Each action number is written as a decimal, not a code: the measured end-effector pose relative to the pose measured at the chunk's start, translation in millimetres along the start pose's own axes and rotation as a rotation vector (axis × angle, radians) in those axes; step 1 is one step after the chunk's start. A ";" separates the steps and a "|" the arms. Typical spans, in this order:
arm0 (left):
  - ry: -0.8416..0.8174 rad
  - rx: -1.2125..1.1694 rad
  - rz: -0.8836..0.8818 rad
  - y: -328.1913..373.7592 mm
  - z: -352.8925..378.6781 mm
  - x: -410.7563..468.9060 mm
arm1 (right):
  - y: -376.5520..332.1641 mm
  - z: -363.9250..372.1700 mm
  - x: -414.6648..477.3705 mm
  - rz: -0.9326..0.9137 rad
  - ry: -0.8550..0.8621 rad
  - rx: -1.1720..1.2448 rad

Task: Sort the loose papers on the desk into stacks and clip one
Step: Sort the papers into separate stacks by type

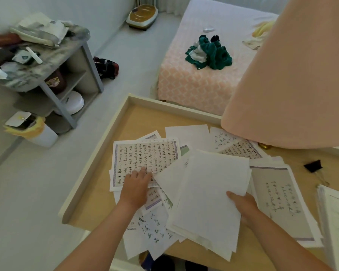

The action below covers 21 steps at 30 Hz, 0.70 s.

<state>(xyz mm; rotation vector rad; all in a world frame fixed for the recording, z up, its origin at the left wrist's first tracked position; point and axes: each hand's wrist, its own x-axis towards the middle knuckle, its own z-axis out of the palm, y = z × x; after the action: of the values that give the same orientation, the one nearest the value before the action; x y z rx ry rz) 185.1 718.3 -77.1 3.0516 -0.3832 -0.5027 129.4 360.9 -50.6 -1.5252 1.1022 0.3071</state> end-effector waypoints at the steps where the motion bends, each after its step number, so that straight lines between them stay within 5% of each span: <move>1: -0.015 -0.075 -0.025 -2.9 2.5 -2.1 | 0.1 0.8 -1.0 -0.013 -0.003 -0.018; 5: -0.077 -0.195 -0.169 -3.8 11.9 -18.5 | -6.7 6.1 -6.8 -0.129 -0.009 -0.168; 11: 0.082 -0.353 -0.248 34.1 -1.5 -28.6 | -39.7 22.2 -1.4 -0.341 -0.008 -0.429; 21: -0.072 -0.862 -0.508 82.5 -11.1 10.0 | -51.5 13.0 28.4 -0.366 -0.164 -0.578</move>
<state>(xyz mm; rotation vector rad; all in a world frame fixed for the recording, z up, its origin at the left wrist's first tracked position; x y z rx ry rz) 178.3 635.7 -64.4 2.2497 0.5041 -0.5868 188.6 353.3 -42.3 -2.1303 0.6058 0.5143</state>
